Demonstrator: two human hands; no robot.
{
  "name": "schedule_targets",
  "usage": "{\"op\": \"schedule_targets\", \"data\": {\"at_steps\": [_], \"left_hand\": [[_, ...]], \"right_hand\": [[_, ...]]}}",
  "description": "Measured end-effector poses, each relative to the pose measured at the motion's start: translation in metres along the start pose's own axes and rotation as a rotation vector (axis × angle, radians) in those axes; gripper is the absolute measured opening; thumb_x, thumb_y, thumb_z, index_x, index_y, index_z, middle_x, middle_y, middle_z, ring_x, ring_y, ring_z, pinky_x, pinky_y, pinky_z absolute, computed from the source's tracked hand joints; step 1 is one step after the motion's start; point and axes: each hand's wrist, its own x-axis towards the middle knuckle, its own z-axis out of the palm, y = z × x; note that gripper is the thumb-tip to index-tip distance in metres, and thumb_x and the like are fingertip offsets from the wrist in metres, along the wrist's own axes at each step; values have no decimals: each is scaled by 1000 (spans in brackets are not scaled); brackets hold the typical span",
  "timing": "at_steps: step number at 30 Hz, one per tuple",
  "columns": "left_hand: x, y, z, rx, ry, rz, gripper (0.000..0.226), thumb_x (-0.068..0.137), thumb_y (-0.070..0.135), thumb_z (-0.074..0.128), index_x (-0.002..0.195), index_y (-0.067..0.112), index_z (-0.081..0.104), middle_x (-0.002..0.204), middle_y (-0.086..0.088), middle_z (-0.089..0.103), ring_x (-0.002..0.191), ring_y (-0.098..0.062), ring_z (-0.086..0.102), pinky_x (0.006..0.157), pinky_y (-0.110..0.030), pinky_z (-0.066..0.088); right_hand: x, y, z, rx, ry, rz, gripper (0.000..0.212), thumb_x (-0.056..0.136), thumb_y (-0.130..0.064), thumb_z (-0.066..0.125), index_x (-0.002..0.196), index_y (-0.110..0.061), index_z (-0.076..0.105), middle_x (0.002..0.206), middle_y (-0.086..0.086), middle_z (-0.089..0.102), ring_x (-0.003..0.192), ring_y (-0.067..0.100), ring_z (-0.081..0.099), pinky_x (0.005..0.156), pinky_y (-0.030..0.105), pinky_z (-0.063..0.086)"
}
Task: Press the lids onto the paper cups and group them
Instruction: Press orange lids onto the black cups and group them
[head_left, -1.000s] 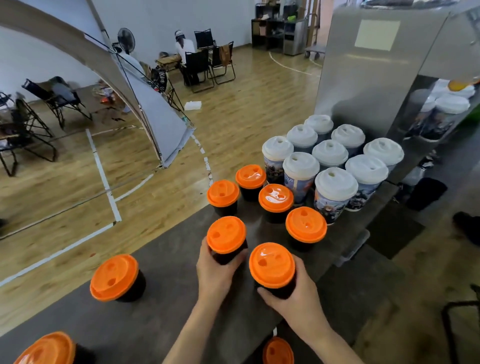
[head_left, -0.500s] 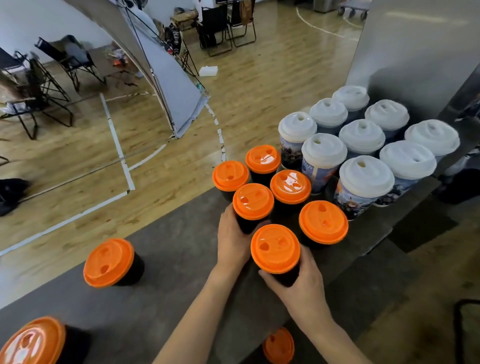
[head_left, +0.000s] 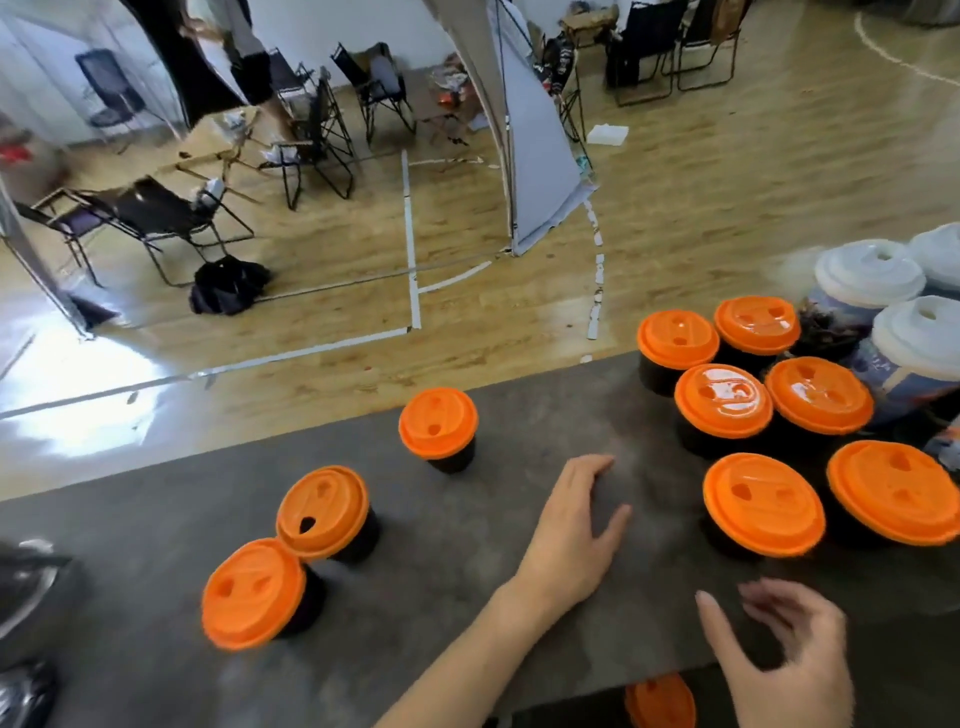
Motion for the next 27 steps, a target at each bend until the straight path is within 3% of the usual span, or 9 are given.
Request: {"op": "schedule_targets", "data": {"at_steps": [3,7,10,12,14,17,19,22,27], "left_hand": [[-34,5,-30,-1,94,27,36,98,16,65,134,15,57,136,5,55,126,5,48,110,-12,34],[-82,15,-76,46,252,171,28,97,12,66,125,17,62,132,8,58,127,-5,55,107,-22,43],[-112,12,-129,236,486,310,27,94,13,71,119,19,64,127,9,63,121,-11,59,102,-30,47],[-130,-4,-171,361,705,267,30,91,20,76,118,16,64,128,4,63,124,-16,57,107,-33,44],[-147,-27,-209,446,800,47,57,84,42,82,128,14,58,139,-2,55,136,-21,48,116,-34,35],[-172,-54,-236,268,591,-261,101,63,67,82,145,25,40,152,9,38,141,1,35,114,-10,25],[-184,-67,-236,143,453,-316,98,59,68,82,142,42,35,142,24,41,125,16,40,101,-4,32],[-201,-76,-228,152,454,-279,84,66,70,81,134,46,38,130,29,44,120,12,46,90,0,35],[-216,-64,-196,90,430,-205,81,74,70,72,140,45,34,137,29,39,127,8,43,98,0,30]], "right_hand": [[-25,-11,22,31,-134,-89,52,67,15,87,91,-22,60,94,16,67,85,-1,67,82,9,52],[-46,-30,61,-25,-452,-246,42,71,8,88,95,-19,67,94,3,70,92,-1,66,81,2,46],[-59,-49,92,-39,-631,-352,37,76,5,87,99,-16,67,99,-2,67,97,0,64,84,6,47],[-70,-61,112,-24,-725,-402,36,81,-1,84,105,-20,65,105,-7,64,102,1,64,88,10,47],[-82,-69,130,-11,-780,-428,35,85,-5,83,108,-22,63,107,-9,63,105,1,63,91,10,46],[-98,-72,151,-55,-782,-459,31,86,-6,81,106,-20,62,104,-9,61,102,5,61,91,18,47],[-101,-69,157,-99,-762,-496,29,87,-5,80,105,-20,62,103,-10,60,101,7,60,90,22,47],[-97,-65,154,-77,-768,-464,32,89,-5,78,107,-26,63,104,-15,64,103,8,63,90,19,49],[-98,-69,147,-40,-932,-447,49,86,-8,78,123,-32,58,120,-17,64,118,8,61,101,18,46]]}}
